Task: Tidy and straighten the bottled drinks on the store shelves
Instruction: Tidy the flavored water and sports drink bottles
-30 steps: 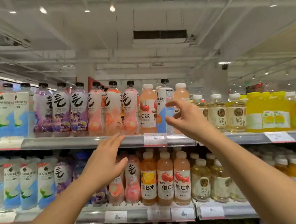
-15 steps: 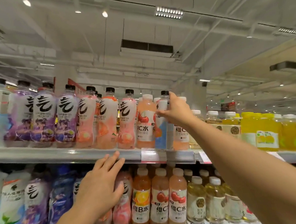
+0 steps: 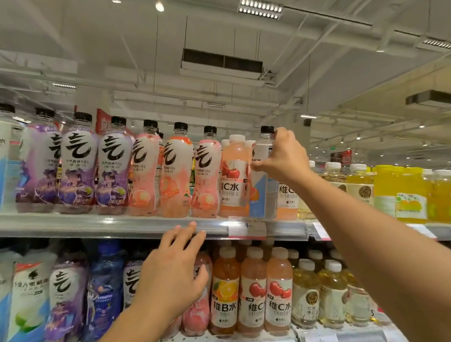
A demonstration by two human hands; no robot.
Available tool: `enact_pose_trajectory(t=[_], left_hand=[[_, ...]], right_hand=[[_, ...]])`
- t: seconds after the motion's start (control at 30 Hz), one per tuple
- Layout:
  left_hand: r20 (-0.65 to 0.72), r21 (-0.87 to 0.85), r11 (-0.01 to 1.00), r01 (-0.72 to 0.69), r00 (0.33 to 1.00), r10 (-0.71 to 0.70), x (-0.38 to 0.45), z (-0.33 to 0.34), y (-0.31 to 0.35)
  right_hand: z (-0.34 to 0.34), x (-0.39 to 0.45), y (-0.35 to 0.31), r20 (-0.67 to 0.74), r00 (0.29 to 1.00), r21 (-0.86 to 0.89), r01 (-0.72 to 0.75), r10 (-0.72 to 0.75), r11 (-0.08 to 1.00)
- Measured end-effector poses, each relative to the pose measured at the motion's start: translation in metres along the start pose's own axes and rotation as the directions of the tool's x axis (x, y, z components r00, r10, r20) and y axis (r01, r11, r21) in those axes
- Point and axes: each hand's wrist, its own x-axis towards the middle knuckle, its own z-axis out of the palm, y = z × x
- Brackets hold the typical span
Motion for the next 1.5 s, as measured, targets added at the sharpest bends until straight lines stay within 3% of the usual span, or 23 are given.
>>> enact_pose_trajectory(t=[0.37, 0.53, 0.63, 0.73, 0.87, 1.07, 1.17, 1.33, 1.5], left_hand=[[0.032, -0.032, 0.999, 0.009, 0.999, -0.008, -0.002, -0.003, 0.001], [0.070, -0.014, 0.999, 0.051, 0.996, -0.050, -0.003, -0.013, 0.010], [0.089, 0.013, 0.997, 0.077, 0.993, -0.078, -0.004, -0.019, 0.016], [0.102, 0.008, 0.993, 0.115, 0.988, -0.116, -0.002, -0.021, 0.023], [0.146, -0.012, 0.991, 0.131, 0.981, -0.128, 0.000, -0.024, 0.027], [0.196, -0.016, 0.998, 0.063, 0.979, -0.058, -0.012, -0.056, 0.022], [0.196, -0.025, 0.994, 0.106, 0.976, -0.100, -0.044, -0.067, 0.021], [0.412, 0.063, 0.972, 0.227, 0.881, -0.232, -0.119, -0.062, -0.014], [0.634, 0.082, 0.931, 0.355, 0.703, -0.323, -0.189, -0.033, -0.081]], right_hand=[[-0.004, -0.039, 0.000, -0.094, 0.994, 0.262, 0.078, -0.055, 0.962], [-0.022, -0.086, 0.023, -0.233, 0.972, 0.481, 0.152, -0.041, 0.864], [-0.041, -0.110, 0.039, -0.266, 0.963, 0.631, 0.144, 0.039, 0.762], [-0.058, -0.141, 0.053, -0.198, 0.977, 0.766, 0.100, 0.085, 0.635], [-0.046, -0.192, 0.071, -0.038, 0.999, 0.874, 0.016, 0.036, 0.486], [0.005, -0.254, 0.072, 0.210, 0.975, 0.886, -0.161, -0.067, 0.435], [0.022, -0.282, 0.067, 0.289, 0.951, 0.891, -0.226, -0.109, 0.395], [0.041, -0.329, 0.050, 0.451, 0.887, 0.854, -0.399, -0.095, 0.333], [0.060, -0.380, 0.032, 0.569, 0.821, 0.761, -0.546, 0.043, 0.351]])
